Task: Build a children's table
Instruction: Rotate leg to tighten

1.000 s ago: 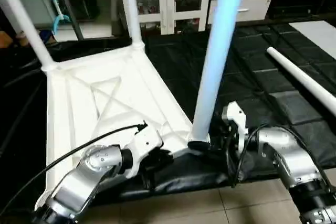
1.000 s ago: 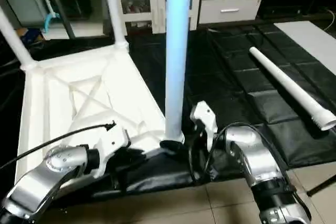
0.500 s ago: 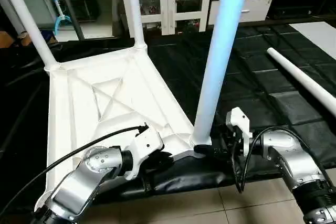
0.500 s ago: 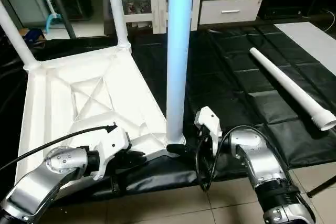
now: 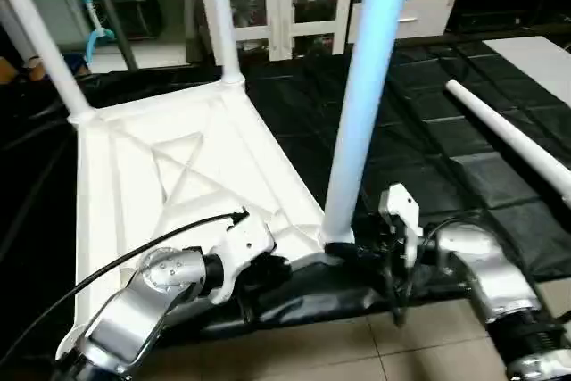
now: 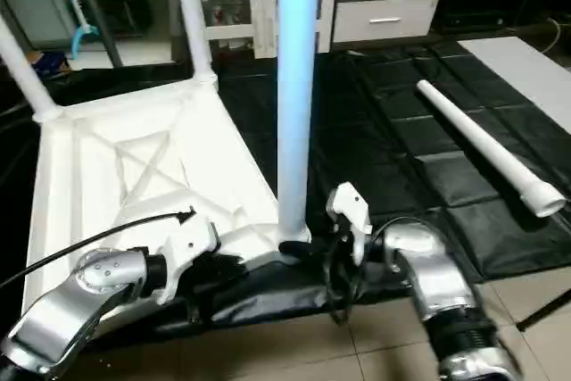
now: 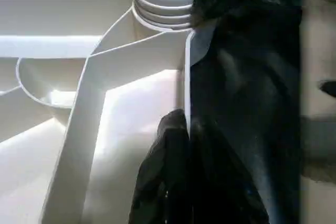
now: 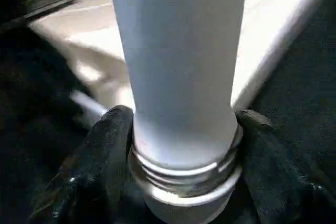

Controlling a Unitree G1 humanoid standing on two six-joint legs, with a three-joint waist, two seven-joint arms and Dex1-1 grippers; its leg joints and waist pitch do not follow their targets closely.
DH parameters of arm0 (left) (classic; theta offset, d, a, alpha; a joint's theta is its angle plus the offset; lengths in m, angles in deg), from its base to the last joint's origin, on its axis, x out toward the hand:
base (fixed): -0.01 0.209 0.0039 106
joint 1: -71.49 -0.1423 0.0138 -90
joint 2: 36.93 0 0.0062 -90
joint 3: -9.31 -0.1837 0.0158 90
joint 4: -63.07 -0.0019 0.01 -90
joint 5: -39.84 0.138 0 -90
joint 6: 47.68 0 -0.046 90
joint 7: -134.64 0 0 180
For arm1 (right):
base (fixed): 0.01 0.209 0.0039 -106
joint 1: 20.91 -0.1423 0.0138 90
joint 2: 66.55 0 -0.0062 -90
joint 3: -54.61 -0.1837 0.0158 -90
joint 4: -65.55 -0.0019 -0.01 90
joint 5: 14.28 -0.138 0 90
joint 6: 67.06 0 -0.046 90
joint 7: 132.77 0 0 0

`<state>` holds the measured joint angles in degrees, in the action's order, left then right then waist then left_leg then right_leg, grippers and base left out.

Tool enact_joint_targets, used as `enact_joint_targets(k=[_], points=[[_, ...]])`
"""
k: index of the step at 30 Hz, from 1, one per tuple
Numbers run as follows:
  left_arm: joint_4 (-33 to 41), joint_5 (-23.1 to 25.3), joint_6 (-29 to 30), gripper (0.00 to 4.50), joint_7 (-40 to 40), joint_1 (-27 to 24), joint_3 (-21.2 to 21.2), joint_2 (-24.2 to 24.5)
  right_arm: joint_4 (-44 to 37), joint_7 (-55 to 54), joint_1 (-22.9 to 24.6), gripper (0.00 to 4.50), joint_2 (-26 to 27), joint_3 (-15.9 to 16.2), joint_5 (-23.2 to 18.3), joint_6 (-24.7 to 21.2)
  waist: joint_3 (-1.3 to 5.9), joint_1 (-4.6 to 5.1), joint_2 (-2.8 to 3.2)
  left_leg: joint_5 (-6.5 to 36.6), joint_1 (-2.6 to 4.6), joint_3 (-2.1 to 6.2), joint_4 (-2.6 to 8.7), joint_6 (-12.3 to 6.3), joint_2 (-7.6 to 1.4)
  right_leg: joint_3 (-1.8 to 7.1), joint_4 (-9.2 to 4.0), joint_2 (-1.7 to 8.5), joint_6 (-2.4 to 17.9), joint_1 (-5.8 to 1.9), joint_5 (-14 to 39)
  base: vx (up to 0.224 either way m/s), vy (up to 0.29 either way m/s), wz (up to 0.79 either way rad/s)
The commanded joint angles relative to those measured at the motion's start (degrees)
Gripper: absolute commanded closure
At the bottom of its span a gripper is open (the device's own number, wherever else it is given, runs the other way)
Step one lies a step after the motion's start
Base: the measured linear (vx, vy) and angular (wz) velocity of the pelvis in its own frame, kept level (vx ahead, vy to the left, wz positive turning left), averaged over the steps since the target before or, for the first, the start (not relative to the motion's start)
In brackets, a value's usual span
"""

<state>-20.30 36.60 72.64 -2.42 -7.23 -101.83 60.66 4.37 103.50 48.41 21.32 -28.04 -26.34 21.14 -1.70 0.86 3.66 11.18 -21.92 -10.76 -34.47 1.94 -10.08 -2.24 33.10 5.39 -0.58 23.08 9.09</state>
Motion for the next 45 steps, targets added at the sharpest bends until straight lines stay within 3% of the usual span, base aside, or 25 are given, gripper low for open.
enact_joint_targets(k=[1, 5, 7, 8, 10, 13, 15, 18, 21, 23, 26, 28, 30, 31, 33, 35, 36, 37, 38, 39, 42, 45], points=[[-3.2, 1.7, 2.4, 4.5, -3.7, 0.4, -1.3, -2.1, 1.8, -10.4, -2.2, 1.8, 1.7, -1.8, 3.0, -0.7, 2.59, 0.16, -0.78, 20.9, 0.74, 1.39, 5.11, -0.19, -2.26, 0.96, -4.07, 2.01, 10.7, -1.76, 23.0, 0.0, 0.0, 0.0], [-9.0, 3.7, 4.4, 4.5, -12.9, 3.7, 1.3, -8.2, 2.4, -20.8, -2.4, 1.81, 6.7, -1.5, 5.9, -1.3, 2.36, 0.61, -0.58, 23.9, 1.14, 1.52, 4.98, 0.68, -2.04, 0.83, -4.91, 2.03, 8.5, -1.12, 28.2, 0.0, 0.0, 0.0], [-12.6, 4.3, 4.4, 4.5, -17.3, 5.6, 2.7, -11.1, 3.9, -26.8, -3.4, 1.82, 9.5, -1.2, 8.0, -0.8, 2.41, 0.75, -0.66, 25.2, 1.06, 1.8, 5.04, 0.76, -1.95, 0.62, -5.26, 2.11, 6.8, -1.13, 31.1, 0.0, 0.0, 0.0], [-14.2, 4.7, 4.0, 4.5, -19.2, 6.5, 3.2, -12.3, 4.6, -29.4, -3.9, 1.82, 10.8, -1.2, 8.8, -0.7, 2.18, 0.9, -0.6, 25.6, 1.0, 1.7, 5.04, 0.7, -1.85, 0.64, -5.53, 2.0, 6.4, -0.72, 32.1, 0.0, 0.0, 0.0], [-16.9, 5.0, 3.3, 4.5, -21.4, 8.0, 3.8, -14.3, 5.3, -33.4, -4.5, 1.82, 13.2, -0.9, 9.9, -0.9, 2.26, 1.23, -0.65, 27.3, 1.33, 2.08, 4.9, 1.38, -1.64, 0.15, -6.01, 2.07, 5.1, -0.57, 35.2, 0.0, 0.0, 0.0], [-19.8, 5.6, 2.2, 4.5, -24.1, 9.8, 4.5, -16.4, 4.7, -36.1, -4.7, 1.82, 16.9, 0.4, 10.3, -0.9, 2.15, 1.68, -0.56, 28.7, 1.0, 2.3, 5.16, 0.96, -1.61, -0.06, -6.29, 2.07, 4.2, -0.66, 35.7, 0.0, 0.0, 0.0], [-21.2, 6.1, 1.4, 4.5, -25.4, 11.1, 4.8, -17.6, 3.9, -36.6, -4.6, 1.82, 19.4, 1.3, 10.1, -0.4, 2.19, 1.67, -0.44, 28.8, 1.2, 2.3, 5.11, 0.78, -1.55, -0.02, -6.44, 2.08, 4.2, -0.36, 35.4, 0.0, 0.0, 0.0], [-21.2, 6.1, 1.1, 4.5, -24.4, 11.2, 4.7, -17.3, 3.6, -34.3, -4.6, 1.82, 20.0, 1.1, 8.9, 1.7, 2.33, 1.67, -0.28, 28.8, 0.96, 2.43, 5.51, 0.59, -1.87, 0.02, -6.21, 2.16, 4.9, -0.77, 32.5, 0.0, 0.0, 0.0], [-19.6, 5.5, 0.8, 4.5, -21.8, 9.8, 4.1, -15.6, 1.7, -30.6, -3.9, 1.82, 18.8, 0.3, 6.5, 2.8, 2.37, 1.67, -0.18, 27.9, 0.73, 2.28, 5.64, 0.27, -1.96, 0.32, -5.86, 2.22, 6.3, -0.82, 29.2, 0.0, 0.0, 0.0], [-17.7, 5.0, 0.9, 4.5, -19.2, 8.5, 3.3, -13.9, -0.1, -27.6, -3.4, 1.26, 17.3, -0.3, 4.7, 3.1, 2.4, 1.59, -0.31, 27.7, 0.71, 2.25, 5.65, -0.05, -2.02, 0.39, -5.82, 2.29, 6.7, -0.95, 28.4, 0.0, 0.0, 0.0], [-15.5, 4.3, 0.8, 4.5, -16.0, 7.0, 2.4, -12.0, -2.0, -23.9, -3.0, 1.06, 15.6, -1.3, 2.5, 2.7, 2.61, 1.49, -0.26, 24.7, 0.26, 2.04, 5.63, -0.92, -2.21, 0.64, -5.18, 2.32, 8.1, -1.38, 23.8, 0.0, 0.0, 0.0], [-12.7, 3.3, 0.1, 4.5, -11.8, 5.1, 1.1, -9.6, -4.2, -19.2, -2.8, 0.83, 13.4, -2.5, -0.5, 1.1, 2.73, 1.61, -0.14, 21.6, -0.28, 2.0, 5.6, -1.77, -2.21, 0.64, -4.62, 2.45, 9.4, -2.07, 20.7, 0.026, -0.008, -0.02], [-11.6, 2.9, -0.3, 4.5, -10.2, 4.4, 0.7, -8.6, -5.2, -16.7, -2.7, 0.62, 12.5, -2.8, -2.0, 0.1, 2.8, 1.66, -0.28, 20.2, -0.25, 1.94, 5.5, -2.92, -2.31, 0.62, -4.37, 2.34, 10.2, -2.23, 18.3, 0.0, 0.0, 0.0], [-9.6, 2.1, -0.5, 4.5, -7.8, 3.0, 0.2, -6.6, -6.3, -11.4, -2.4, 0.52, 9.6, -2.7, -3.6, -1.3, 2.8, 1.6, 0.13, 19.4, -0.05, 1.87, 5.44, -3.01, -2.39, 0.65, -4.24, 2.37, 10.7, -2.08, 17.8, 0.0, 0.0, 0.0], [-6.7, 0.9, -0.7, 4.5, -4.5, 1.2, -0.3, -3.9, -6.9, -5.1, -2.1, 0.34, 5.4, -2.3, -4.5, -2.4, 3.07, 1.18, -0.09, 17.7, 0.3, 1.72, 5.06, -3.79, -2.51, 0.71, -3.92, 2.25, 12.4, -2.29, 14.3, 0.0, 0.0, 0.0], [-5.6, 0.5, -0.6, 4.5, -3.1, 0.5, -0.4, -2.6, -6.5, -3.2, -2.1, 0.27, 3.8, -2.2, -4.2, -2.4, 3.0, 0.72, 0.07, 16.4, 0.7, 1.29, 4.78, -4.61, -2.51, 0.9, -3.84, 2.09, 13.6, -1.76, 12.6, 0.03, -0.006, 0.04], [-3.8, -0.3, -0.5, 4.5, -0.7, -0.6, -0.6, -0.6, -5.6, -0.3, -2.2, 0.18, 1.3, -2.3, -3.7, -2.2, 3.16, 0.35, -0.05, 15.0, 0.5, 1.37, 4.69, -4.8, -2.48, 0.82, -3.46, 2.15, 14.2, -2.26, 11.5, 0.0, 0.0, 0.0], [-3.8, -0.3, -0.5, 4.5, -0.7, -0.6, -0.6, -0.6, -5.6, -0.3, -2.2, 0.18, 1.3, -2.3, -3.7, -2.2, 3.04, -0.01, -0.08, 13.6, 0.4, 1.23, 4.68, -5.17, -2.47, 0.87, -3.36, 2.13, 14.5, -2.22, 10.5, 0.0, 0.0, 0.0], [-1.8, -1.3, -0.5, 4.5, 1.8, -1.9, -0.5, 1.5, -4.7, 3.4, -2.4, 0.18, -1.3, -2.3, -3.6, -2.3, 3.0, -0.08, -0.35, 13.5, 0.38, 1.17, 4.59, -5.25, -2.4, 0.89, -3.32, 2.11, 14.7, -2.2, 10.4, 0.0, 0.0, 0.0], [-1.2, -1.6, -0.4, 4.5, 2.5, -2.2, -0.3, 2.0, -4.5, 4.6, -2.4, 0.18, -2.1, -2.1, -3.6, -2.3, 3.06, -0.51, -0.12, 13.5, 0.75, 1.16, 4.5, -5.15, -2.49, 0.92, -3.21, 2.11, 15.0, -2.15, 10.4, 0.0, 0.0, 0.0], [0.7, -3.2, 0.1, 4.5, 4.6, -3.3, -0.2, 3.3, -3.0, 6.5, -3.0, 0.18, -3.5, -2.0, -3.6, -2.9, 2.99, -1.04, -0.14, 12.8, 0.76, 1.13, 4.53, -5.11, -2.51, 0.94, -2.96, 2.02, 15.2, -2.27, 10.1, 0.0, 0.0, 0.0], [3.1, -5.0, 1.0, 4.5, 6.9, -4.4, -0.7, 4.6, -1.4, 9.8, -3.5, 0.18, -4.9, -0.6, -3.5, -3.2, 2.83, -1.24, -0.32, 14.9, 0.89, 1.22, 4.77, -4.12, -2.58, 0.95, -3.07, 2.04, 14.9, -2.26, 12.7, 0.0, 0.0, 0.0]])
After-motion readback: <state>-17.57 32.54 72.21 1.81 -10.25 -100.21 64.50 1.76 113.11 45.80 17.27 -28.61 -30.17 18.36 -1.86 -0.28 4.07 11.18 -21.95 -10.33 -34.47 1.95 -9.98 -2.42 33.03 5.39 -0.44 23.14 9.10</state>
